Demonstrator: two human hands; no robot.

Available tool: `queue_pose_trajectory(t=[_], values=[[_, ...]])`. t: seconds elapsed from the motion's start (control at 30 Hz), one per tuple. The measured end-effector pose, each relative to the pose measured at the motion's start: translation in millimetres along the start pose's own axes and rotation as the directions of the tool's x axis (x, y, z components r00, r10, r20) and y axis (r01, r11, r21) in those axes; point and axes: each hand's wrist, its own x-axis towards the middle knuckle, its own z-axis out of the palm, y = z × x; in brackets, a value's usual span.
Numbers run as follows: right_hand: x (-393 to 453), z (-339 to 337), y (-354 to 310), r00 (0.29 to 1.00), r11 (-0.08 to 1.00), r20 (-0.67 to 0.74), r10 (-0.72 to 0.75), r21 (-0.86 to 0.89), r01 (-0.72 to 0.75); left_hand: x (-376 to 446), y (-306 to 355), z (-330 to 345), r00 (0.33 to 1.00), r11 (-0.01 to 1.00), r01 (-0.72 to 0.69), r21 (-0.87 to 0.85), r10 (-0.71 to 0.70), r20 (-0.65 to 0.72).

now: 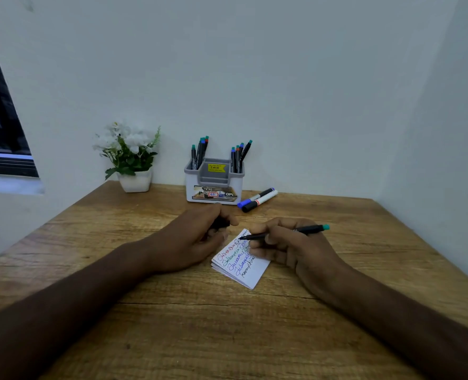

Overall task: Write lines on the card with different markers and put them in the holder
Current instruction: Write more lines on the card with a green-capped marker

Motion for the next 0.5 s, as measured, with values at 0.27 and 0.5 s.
queue_pose_trajectory(t=[0.27,0.5], values=[[1.2,0.5,-0.1,0.993,0.988,-0.087,-0.078,0.129,0.089,2.5,-2.5,-3.7,0.999,0.999,-0.025,0.045,0.026,-0.021],[0.6,0.5,-0.4,0.989,0.985,-0.014,-0.146,0.087,0.147,4.1,1.9,-2.8,0.998,0.995,-0.059,0.079,0.058,0.021]])
